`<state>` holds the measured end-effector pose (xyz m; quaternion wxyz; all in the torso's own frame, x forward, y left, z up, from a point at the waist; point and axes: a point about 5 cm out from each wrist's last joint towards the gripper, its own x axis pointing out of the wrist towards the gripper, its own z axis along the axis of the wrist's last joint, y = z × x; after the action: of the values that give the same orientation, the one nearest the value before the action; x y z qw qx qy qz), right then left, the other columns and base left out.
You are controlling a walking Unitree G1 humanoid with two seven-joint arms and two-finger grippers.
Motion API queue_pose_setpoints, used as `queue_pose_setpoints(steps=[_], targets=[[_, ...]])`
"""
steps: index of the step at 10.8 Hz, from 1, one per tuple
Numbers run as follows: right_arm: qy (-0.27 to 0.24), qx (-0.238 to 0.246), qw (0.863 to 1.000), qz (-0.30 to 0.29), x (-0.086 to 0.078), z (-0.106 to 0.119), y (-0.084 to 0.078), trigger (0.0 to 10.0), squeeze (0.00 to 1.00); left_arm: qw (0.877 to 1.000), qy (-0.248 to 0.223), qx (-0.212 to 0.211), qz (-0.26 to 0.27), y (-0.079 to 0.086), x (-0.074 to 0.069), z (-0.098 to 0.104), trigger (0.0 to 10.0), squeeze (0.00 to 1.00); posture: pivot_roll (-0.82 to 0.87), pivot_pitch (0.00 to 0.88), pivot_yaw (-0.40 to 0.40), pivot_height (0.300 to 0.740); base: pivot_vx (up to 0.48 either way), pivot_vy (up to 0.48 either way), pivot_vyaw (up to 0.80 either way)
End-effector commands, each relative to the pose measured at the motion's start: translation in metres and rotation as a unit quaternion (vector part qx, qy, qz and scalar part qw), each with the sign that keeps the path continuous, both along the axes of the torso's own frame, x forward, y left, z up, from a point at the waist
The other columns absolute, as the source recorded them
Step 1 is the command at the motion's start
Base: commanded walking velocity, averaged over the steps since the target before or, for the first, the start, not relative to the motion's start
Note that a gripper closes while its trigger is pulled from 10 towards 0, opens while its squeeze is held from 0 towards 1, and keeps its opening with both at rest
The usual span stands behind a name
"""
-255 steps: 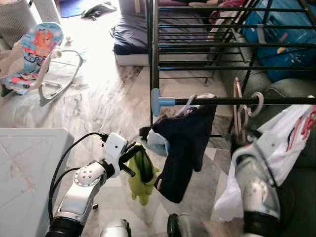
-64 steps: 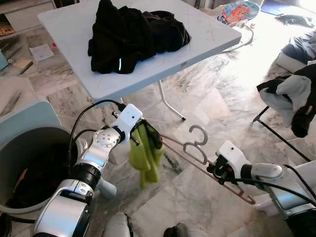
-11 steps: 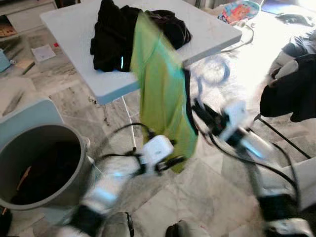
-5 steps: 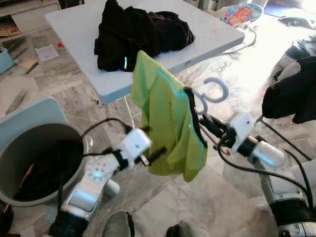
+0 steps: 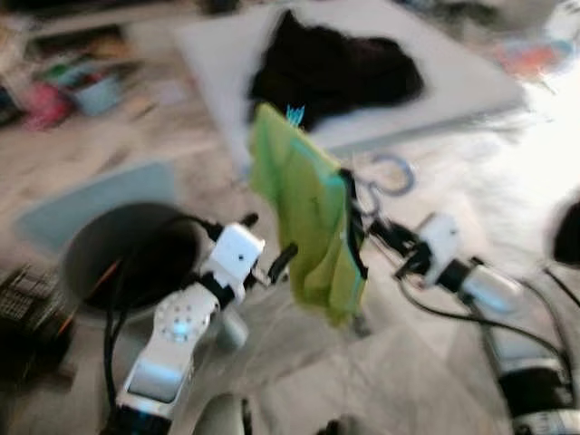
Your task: Hang hanger
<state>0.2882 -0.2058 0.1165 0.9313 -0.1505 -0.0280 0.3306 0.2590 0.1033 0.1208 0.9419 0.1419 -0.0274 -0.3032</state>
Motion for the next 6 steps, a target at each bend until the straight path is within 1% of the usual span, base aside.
queue_pose_setpoints(steps=[1, 2, 3, 4, 5, 6], targets=[[-0.024, 0.001, 1.000, 0.007, 0.004, 0.007, 0.004, 10.0, 0.00, 1.000, -0.004, 0.021, 0.004, 0.006, -0.003, -0.002, 10.0, 0.00, -0.04, 0.066, -0.017, 0.740, 0.000, 0.000, 0.80], [-0.025, -0.007, 1.000, 0.012, 0.003, 0.006, 0.004, 10.0, 0.00, 0.999, -0.009, 0.035, -0.012, 0.005, -0.005, -0.001, 10.0, 0.00, -0.04, 0.069, -0.019, 0.740, 0.000, 0.000, 0.80], [-0.022, -0.018, 1.000, 0.012, 0.004, 0.004, 0.001, 10.0, 0.00, 0.995, -0.027, 0.074, -0.059, 0.005, -0.005, 0.006, 10.0, 0.00, -0.04, 0.070, -0.020, 0.740, 0.000, 0.000, 0.00], [-0.024, -0.030, 0.999, 0.017, 0.002, 0.004, -0.005, 10.0, 0.00, 0.989, -0.044, 0.122, -0.077, 0.018, 0.006, 0.018, 10.0, 0.00, -0.04, 0.072, -0.021, 0.740, 0.000, 0.000, 0.00], [-0.022, -0.038, 0.999, 0.022, 0.001, 0.003, -0.007, 10.0, 0.00, 0.984, -0.056, 0.147, -0.079, 0.026, 0.012, 0.024, 10.0, 0.00, -0.04, 0.072, -0.021, 0.740, 0.000, 0.000, 0.00], [-0.021, -0.059, 0.997, 0.037, -0.002, 0.001, -0.009, 10.0, 0.00, 0.981, -0.062, 0.165, -0.080, 0.037, 0.021, 0.035, 10.0, 0.00, -0.04, 0.072, -0.021, 0.740, 0.000, 0.000, 0.00]])
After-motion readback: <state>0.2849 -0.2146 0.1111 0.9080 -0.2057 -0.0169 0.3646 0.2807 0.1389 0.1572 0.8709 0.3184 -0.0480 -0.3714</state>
